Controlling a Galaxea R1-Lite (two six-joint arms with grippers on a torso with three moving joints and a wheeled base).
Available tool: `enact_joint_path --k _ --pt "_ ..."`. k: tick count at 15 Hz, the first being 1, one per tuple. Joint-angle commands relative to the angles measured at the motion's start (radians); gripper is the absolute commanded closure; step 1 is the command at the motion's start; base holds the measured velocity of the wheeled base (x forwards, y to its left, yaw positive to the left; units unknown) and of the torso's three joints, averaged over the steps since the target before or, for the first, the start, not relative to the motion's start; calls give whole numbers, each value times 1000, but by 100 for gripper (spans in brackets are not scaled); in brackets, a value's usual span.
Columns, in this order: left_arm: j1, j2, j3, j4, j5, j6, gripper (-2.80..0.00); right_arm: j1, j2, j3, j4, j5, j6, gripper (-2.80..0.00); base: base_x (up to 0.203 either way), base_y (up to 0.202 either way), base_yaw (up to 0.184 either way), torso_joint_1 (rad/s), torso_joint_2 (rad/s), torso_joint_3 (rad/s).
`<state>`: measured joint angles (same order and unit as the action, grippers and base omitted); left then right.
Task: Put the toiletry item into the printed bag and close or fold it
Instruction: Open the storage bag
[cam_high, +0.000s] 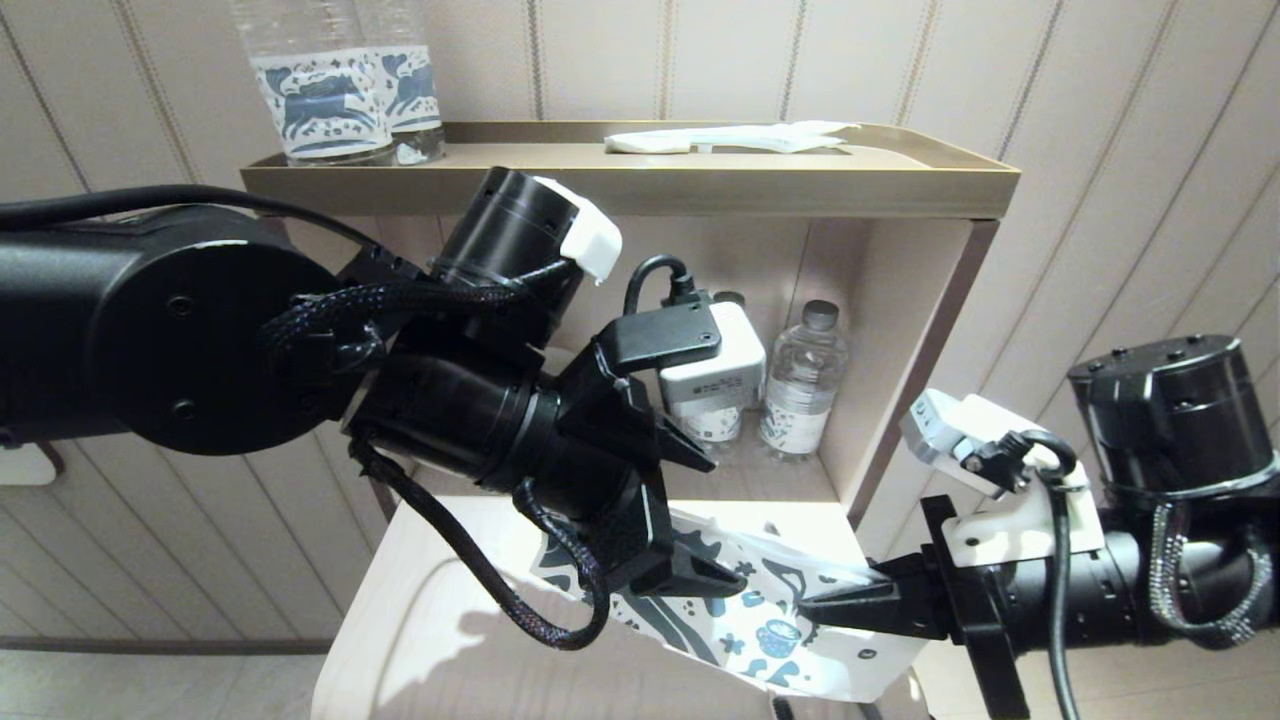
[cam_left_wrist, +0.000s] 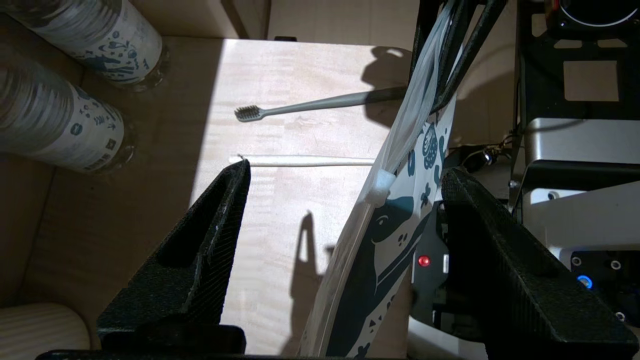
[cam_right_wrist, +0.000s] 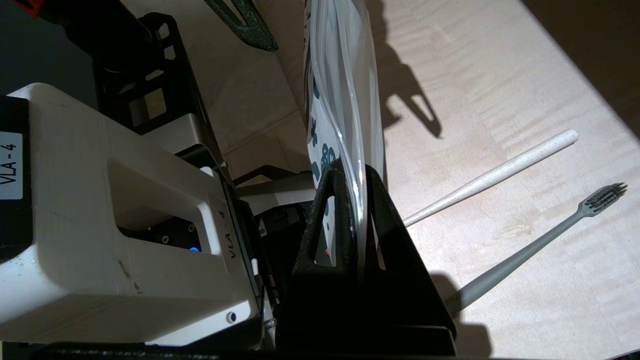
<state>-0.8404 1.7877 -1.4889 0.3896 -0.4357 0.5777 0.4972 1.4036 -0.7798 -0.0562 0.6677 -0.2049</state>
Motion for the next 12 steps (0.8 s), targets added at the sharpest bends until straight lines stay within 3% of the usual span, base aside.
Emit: enact_joint_path --k 1,2,3,12 --pt "0 1 1 2 -3 5 -280 1 0 1 -1 4 -1 0 0 0 0 0 0 0" --pt "0 1 1 2 -3 5 -280 1 0 1 -1 4 -1 0 0 0 0 0 0 0" --pt "0 -2 2 0 -3 7 0 1 -2 1 -1 4 -1 0 0 0 0 0 0 0" --pt "-2 -2 6 0 -5 7 0 2 -7 2 -1 3 -1 0 0 0 0 0 0 0"
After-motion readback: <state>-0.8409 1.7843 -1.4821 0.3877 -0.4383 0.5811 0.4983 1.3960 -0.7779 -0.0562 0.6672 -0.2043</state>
